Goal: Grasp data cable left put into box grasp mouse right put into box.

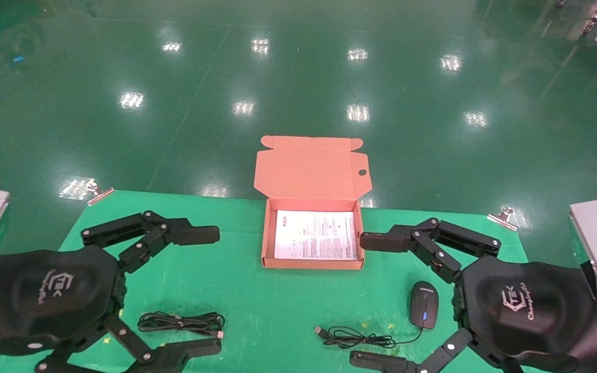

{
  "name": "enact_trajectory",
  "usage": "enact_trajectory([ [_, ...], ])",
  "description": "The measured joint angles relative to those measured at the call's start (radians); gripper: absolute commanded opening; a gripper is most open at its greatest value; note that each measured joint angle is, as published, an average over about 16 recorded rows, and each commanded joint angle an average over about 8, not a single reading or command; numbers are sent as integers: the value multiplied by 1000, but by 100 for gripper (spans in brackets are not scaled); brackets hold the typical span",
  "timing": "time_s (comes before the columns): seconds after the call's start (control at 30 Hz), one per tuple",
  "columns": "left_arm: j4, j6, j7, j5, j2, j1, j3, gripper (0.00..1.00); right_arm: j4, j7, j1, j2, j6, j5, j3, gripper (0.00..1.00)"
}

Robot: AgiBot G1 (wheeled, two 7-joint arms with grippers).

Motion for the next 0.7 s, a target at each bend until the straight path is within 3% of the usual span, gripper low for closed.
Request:
enact_trajectory([
  [0.4, 5, 10, 2, 30, 6, -23, 14, 100, 3, -29, 19, 8, -1, -43, -5, 100],
  [0.7, 52, 59, 1, 238, 61, -185, 148, 100, 21, -205, 176, -6, -36, -319, -80, 100],
])
